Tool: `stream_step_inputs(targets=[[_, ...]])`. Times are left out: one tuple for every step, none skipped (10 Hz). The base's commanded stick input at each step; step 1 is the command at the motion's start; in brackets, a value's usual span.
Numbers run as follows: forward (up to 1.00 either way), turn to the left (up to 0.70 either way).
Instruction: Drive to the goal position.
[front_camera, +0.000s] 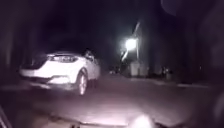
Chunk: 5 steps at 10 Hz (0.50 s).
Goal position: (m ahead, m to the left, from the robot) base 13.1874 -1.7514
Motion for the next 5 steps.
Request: stream_step_inputs(targets=[[1.00, 0.00], [1.00, 0.00], [1.00, 0.00], [1.00, 0.00], [1.00, -0.27]])
